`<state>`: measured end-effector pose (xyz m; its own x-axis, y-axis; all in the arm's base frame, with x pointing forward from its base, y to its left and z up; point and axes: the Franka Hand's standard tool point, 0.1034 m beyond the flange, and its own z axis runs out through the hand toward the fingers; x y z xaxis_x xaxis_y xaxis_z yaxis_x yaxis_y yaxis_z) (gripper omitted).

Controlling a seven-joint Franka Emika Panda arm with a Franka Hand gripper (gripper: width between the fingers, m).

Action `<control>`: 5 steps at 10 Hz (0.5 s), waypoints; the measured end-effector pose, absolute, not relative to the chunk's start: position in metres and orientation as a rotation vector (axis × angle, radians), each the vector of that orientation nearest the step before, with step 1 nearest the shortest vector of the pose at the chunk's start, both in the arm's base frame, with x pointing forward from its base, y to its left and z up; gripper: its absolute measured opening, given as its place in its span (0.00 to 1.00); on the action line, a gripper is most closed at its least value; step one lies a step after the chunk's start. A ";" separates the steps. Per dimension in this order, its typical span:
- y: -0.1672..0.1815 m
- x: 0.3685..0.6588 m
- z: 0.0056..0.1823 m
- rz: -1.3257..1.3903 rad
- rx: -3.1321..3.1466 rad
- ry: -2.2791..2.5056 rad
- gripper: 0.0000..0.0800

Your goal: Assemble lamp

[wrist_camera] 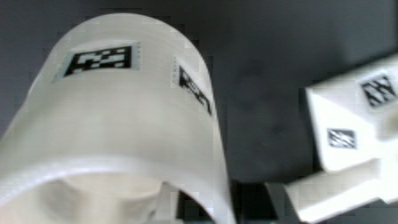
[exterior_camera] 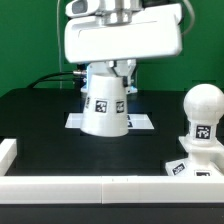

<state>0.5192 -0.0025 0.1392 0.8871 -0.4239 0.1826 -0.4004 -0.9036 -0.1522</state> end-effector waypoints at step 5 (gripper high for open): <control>0.002 0.554 0.171 -0.299 -2.878 0.704 0.06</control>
Offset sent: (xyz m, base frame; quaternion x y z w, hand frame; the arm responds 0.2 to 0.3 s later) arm 0.0000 0.0000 0.0000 0.0000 0.0000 0.0000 1.0000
